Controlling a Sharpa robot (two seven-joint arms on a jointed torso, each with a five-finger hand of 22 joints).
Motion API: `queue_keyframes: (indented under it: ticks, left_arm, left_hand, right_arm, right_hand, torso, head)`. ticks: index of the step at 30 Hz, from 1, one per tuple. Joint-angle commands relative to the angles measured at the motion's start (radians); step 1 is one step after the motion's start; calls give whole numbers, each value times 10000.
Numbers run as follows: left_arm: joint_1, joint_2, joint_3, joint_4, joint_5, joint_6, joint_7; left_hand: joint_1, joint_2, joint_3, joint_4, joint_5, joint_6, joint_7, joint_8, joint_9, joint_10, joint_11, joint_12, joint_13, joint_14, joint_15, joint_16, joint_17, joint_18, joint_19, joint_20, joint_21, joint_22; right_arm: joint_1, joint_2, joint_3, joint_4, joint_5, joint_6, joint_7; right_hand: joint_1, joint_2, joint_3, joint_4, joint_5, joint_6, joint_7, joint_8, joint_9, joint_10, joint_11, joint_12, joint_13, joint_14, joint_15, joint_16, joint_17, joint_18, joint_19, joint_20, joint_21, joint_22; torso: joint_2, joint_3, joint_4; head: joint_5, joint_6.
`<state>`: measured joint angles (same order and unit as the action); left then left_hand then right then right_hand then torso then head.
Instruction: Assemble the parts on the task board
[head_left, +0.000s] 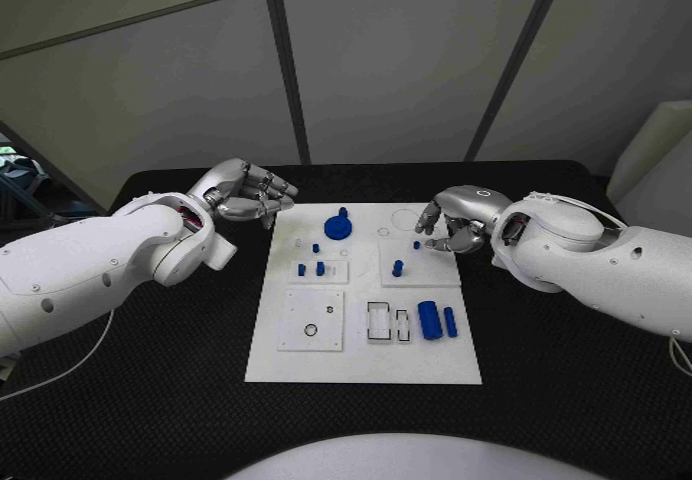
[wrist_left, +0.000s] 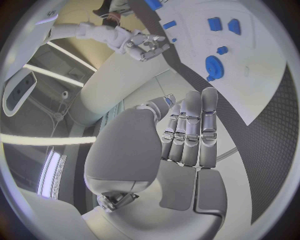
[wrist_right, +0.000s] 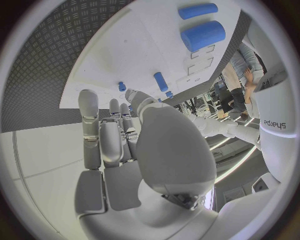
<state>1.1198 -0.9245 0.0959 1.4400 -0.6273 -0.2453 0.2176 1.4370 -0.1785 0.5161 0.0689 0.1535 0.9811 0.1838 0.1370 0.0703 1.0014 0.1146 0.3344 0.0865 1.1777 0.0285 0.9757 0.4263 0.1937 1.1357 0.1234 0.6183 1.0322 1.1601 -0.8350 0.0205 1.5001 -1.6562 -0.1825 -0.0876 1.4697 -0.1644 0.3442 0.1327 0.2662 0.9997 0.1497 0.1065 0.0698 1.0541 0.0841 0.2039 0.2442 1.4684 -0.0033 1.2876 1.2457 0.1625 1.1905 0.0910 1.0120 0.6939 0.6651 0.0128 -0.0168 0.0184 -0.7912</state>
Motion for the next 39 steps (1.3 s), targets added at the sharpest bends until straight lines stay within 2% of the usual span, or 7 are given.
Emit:
queue_keyframes:
  ticks: [1, 6, 16, 23, 36, 39]
  left_arm:
    - [8, -16, 9, 90, 2701, -197, 1586]
    - [6, -14, 8, 133, 3070, -204, 1828]
    - [5, -6, 8, 126, 3446, -205, 1893]
    - [5, -2, 8, 129, 3523, -189, 1885]
    - [6, 3, 8, 121, 3548, -242, 1774]
    - [6, 1, 8, 117, 3549, -271, 1755]
  left_hand:
    - [-3, 86, 37, -60, -18, -44, 27, -16, -21, 24, 16, 65, 7, -53, -12, -78, -58, -107, -67, 6, -92, -23]
    - [10, 105, 45, -90, -13, -110, 46, -45, -35, -35, 30, 80, -5, -54, -5, -108, -101, -107, -82, 8, -114, -31]
    - [71, 161, 92, -152, -2, -169, 88, -65, -41, -90, 53, 114, -16, -46, 3, -131, -149, -106, -86, 8, -123, -31]
    - [77, 173, 101, -162, -3, -163, 101, -57, -38, -99, 60, 122, -18, -46, 6, -135, -159, -107, -88, 9, -123, -29]
    - [102, 195, 126, -202, -6, -143, 128, -33, -30, -117, 77, 154, -22, -35, 14, -140, -186, -109, -87, 11, -118, -20]
    - [102, 195, 126, -202, -6, -143, 128, -33, -30, -117, 77, 154, -22, -35, 14, -140, -186, -109, -87, 11, -118, -20]
  right_arm:
    - [-24, 87, 0, -21, -1081, 79, -427]
    - [-67, 220, -7, -113, -1238, 55, -483]
    - [-114, 495, -10, -292, -1296, 260, -404]
    - [-186, 640, -12, -444, -1301, 543, -364]
    - [-292, 835, -12, -774, -1302, 665, -447]
    - [-317, 855, -12, -807, -1304, 654, -442]
  right_hand:
    - [-27, -120, 100, -50, -67, 36, 91, -88, -12, 26, 91, -102, -146, 478, 92, 80, 46, -97, -5, 99, 83, 70]
    - [-26, -118, 192, -116, -41, -12, 170, -194, -17, 36, 150, -209, -350, 484, 134, 172, 121, -109, 6, 136, 177, 178]
    - [31, -45, 337, -205, 61, 64, 190, -221, 1, 142, 159, -244, -505, 503, 141, 298, 233, -124, 52, 154, 316, 345]
    - [44, 11, 500, -318, 109, 253, 178, -207, 28, 374, 130, -258, -678, 510, 109, 377, 273, -166, 159, 165, 579, 671]
    - [-22, 89, 663, -416, 176, 453, 164, -202, 46, 629, 96, -296, -862, 494, 87, 376, 203, -199, 216, 152, 819, 960]
    - [-36, 134, 712, -459, 183, 577, 126, -167, 64, 769, 58, -280, -902, 492, 62, 392, 200, -206, 224, 141, 887, 1042]
  torso:
    - [9, 0, -2]
    - [13, 9, -2]
    - [8, 7, 6]
    - [3, 1, 1]
    - [4, -4, 3]
    - [11, 6, -2]
  head:
    - [-12, -1]
    - [0, 6]
    - [0, -24]
    - [-2, -29]
    - [8, -28]
    - [23, -30]
